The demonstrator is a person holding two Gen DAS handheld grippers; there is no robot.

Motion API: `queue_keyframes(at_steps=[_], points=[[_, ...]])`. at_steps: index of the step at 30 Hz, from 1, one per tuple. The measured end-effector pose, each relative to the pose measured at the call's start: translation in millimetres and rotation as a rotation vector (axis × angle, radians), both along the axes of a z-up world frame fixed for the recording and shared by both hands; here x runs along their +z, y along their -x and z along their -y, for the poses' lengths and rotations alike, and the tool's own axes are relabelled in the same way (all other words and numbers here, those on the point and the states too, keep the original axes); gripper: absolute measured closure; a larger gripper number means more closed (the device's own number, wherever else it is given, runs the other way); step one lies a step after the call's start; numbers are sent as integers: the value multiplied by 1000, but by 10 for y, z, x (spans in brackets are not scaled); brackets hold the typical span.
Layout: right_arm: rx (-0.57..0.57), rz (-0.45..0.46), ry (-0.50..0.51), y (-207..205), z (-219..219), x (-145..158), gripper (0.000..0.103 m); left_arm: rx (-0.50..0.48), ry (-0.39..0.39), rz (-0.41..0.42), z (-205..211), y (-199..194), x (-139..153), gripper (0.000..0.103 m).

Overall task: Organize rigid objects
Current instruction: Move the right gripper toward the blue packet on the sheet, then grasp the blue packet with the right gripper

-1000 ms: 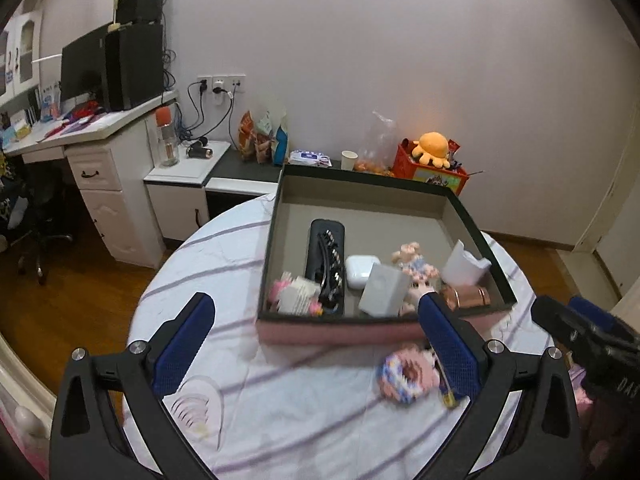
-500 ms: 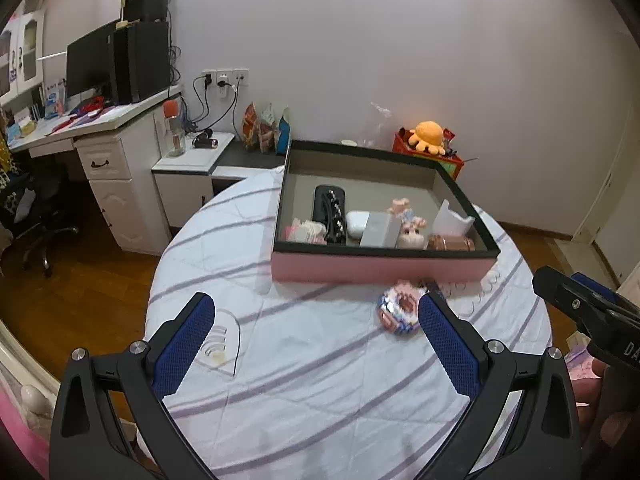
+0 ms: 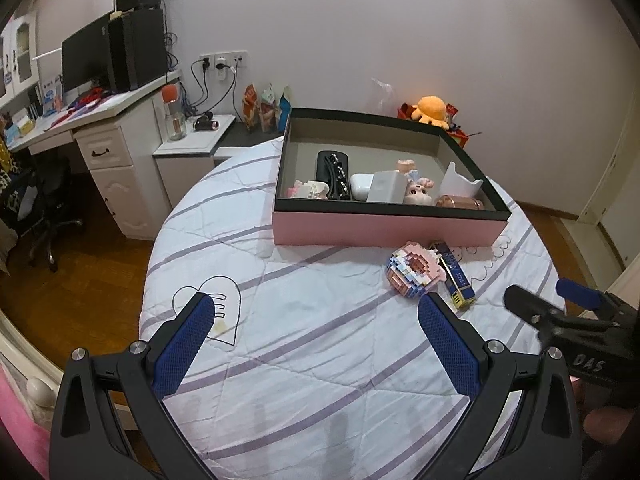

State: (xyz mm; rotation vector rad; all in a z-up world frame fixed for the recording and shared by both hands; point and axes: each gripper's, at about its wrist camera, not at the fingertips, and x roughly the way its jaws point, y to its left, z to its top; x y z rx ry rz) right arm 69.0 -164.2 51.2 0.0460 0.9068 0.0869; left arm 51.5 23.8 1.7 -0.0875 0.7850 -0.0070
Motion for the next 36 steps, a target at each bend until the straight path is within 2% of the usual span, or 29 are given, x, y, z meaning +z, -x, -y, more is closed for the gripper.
queue_keyframes(at_steps=[9,15,19,27,30,32,33,35,36], points=[[25,-63,89,-218,-109,-306,0,10,1,-47,-31,-169,-167,0],[30,-95,107,-394,-139,-494,0,19,-5,-72,-60,-312,-272,0],[45,-105,133,-492,-198,-577,7,21,-3,-88,-80,-405,-331,0],[71,-80,154,-591,-260,-627,28,20,-2,-106,-90,-537,-399,0],[91,-71,155,-607,-307,-610,44,15,-5,-105,-73,-560,-393,0],[110,-70,149,-601,-350,-596,60,12,-8,-101,-61,-570,-379,0],[119,-70,149,-599,-371,-592,64,12,-9,-99,-54,-568,-370,0],[130,-73,137,-580,-387,-583,82,12,-11,-93,-46,-556,-348,0],[132,-76,128,-581,-383,-579,83,12,-12,-90,-45,-546,-338,0]])
